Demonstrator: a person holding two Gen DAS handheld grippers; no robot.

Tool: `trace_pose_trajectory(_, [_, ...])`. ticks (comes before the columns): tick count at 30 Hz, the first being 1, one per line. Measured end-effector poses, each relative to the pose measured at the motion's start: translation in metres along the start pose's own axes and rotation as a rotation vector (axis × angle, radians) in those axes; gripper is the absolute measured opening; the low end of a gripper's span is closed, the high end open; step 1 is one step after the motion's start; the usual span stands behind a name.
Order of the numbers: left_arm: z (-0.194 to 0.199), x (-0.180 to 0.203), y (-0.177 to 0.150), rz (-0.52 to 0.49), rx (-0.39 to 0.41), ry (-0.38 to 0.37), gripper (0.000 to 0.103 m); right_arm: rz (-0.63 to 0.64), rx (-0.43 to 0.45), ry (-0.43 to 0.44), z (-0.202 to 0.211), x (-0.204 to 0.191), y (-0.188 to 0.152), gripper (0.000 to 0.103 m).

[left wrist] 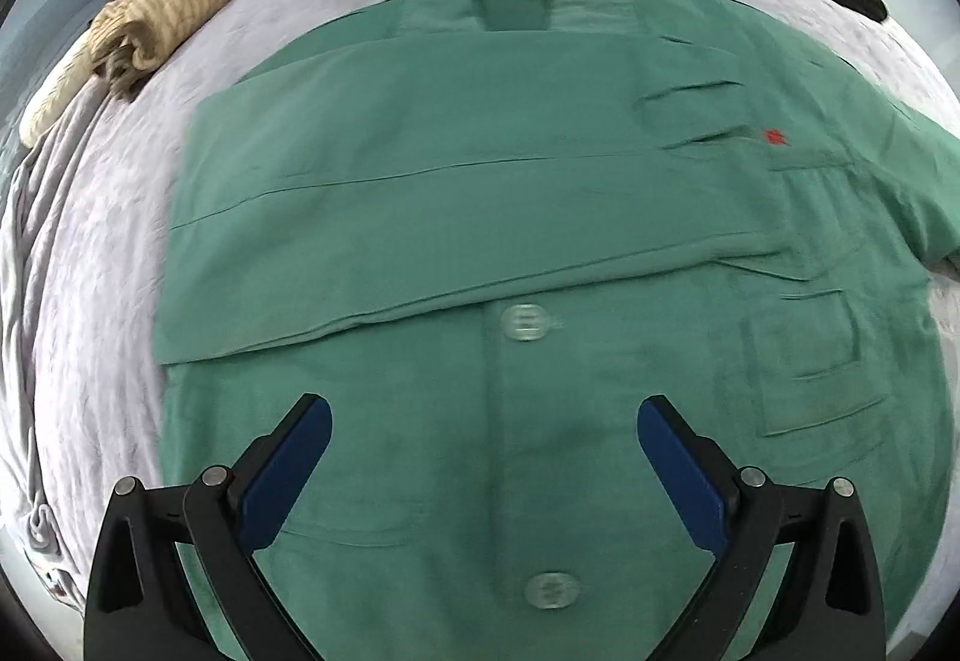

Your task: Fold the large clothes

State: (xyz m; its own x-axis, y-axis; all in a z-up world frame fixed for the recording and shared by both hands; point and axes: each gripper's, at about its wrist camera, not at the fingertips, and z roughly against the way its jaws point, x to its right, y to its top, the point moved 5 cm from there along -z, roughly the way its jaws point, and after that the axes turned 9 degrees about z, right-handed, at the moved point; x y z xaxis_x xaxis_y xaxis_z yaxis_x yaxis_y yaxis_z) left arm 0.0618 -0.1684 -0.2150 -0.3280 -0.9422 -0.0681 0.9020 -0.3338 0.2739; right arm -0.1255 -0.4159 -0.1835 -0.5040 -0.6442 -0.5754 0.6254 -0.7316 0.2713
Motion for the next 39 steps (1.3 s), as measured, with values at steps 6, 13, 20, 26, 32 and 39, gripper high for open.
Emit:
trace_pose_trajectory(6, [0.004, 0.043, -0.002, -0.044, -0.015, -0.042, 0.102, -0.048, 0.039, -0.029, 0.025, 0.041, 0.026, 0.103])
trace_pose_trajectory(13, [0.011, 0.089, 0.007, -0.080, 0.013, -0.082, 0.102, -0.204, 0.164, -0.023, 0.066, 0.114, 0.073, 0.103])
trace_pose_trajectory(20, [0.013, 0.121, 0.006, -0.089, -0.001, -0.120, 0.102, -0.332, 0.296, 0.035, 0.095, 0.167, 0.117, 0.103])
trace_pose_trajectory(26, [0.008, 0.139, 0.008, -0.098, -0.012, -0.122, 0.102, -0.353, 0.350, 0.060, 0.094, 0.182, 0.147, 0.103])
trace_pose_trajectory(32, [0.008, 0.143, 0.010, -0.097, -0.013, -0.125, 0.102, -0.391, 0.396, 0.103, 0.090, 0.186, 0.169, 0.102])
trace_pose_trajectory(39, [0.009, 0.128, 0.012, -0.072, -0.011, -0.126, 0.102, -0.498, 0.369, 0.141, 0.079, 0.195, 0.175, 0.003])
